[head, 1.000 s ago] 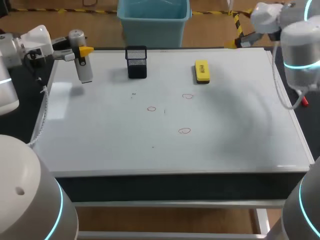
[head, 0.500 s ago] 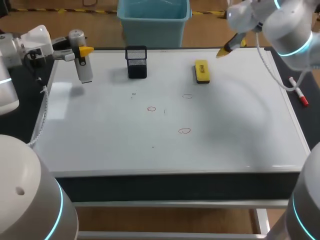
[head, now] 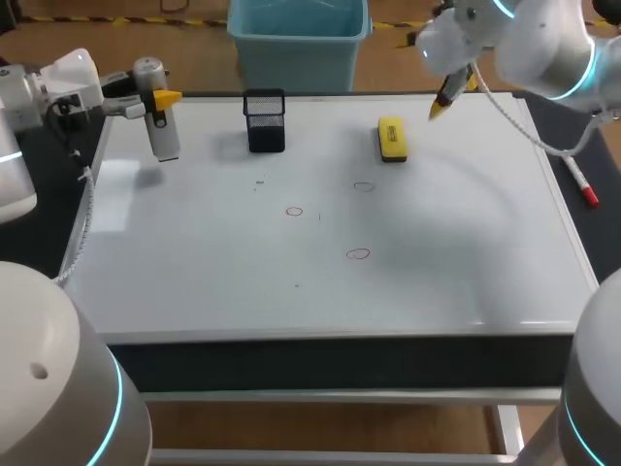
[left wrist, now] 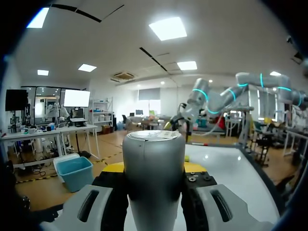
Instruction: Pick up the inspection probe, press it on each red-marked spot on the whiteboard one by one, put down the probe, pick up the eraser, and wipe off all the red marks.
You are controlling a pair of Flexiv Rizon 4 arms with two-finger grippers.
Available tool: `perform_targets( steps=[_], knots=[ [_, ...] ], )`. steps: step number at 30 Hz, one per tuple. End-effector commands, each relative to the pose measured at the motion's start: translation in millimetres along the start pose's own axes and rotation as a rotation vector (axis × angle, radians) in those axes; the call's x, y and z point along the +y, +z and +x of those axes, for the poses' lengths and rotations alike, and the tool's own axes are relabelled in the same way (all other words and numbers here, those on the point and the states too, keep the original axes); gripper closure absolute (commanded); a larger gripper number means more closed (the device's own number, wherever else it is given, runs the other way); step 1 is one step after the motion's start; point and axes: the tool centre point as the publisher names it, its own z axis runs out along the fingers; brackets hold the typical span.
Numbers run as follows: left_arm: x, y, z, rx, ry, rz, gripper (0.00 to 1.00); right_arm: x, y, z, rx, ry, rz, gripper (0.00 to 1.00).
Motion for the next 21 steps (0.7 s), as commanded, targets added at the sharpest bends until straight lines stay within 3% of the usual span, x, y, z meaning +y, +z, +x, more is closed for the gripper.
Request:
perform_targets(
  steps=[1,12,14,17,21],
  knots=[
    [0.1,0,-0.6,0.000,0.001,0.003,1.00,4,-3,-3,0.166,-0.365,0.169,0.00],
    [0.1,0,-0.6,0.000,0.001,0.003,1.00,4,-3,-3,0.166,-0.365,0.169,0.00],
    [0.1,0,-0.6,0.000,0.001,0.003,1.00,5,9,-4,0.232,-0.481,0.079,0.00],
    [0.1,0,-0.6,0.000,0.001,0.003,1.00,9,19,-2,0.319,-0.616,0.050,0.00],
    [0.1,0,-0.6,0.000,0.001,0.003,1.00,11,28,3,0.361,-0.683,-0.027,0.00]
  ],
)
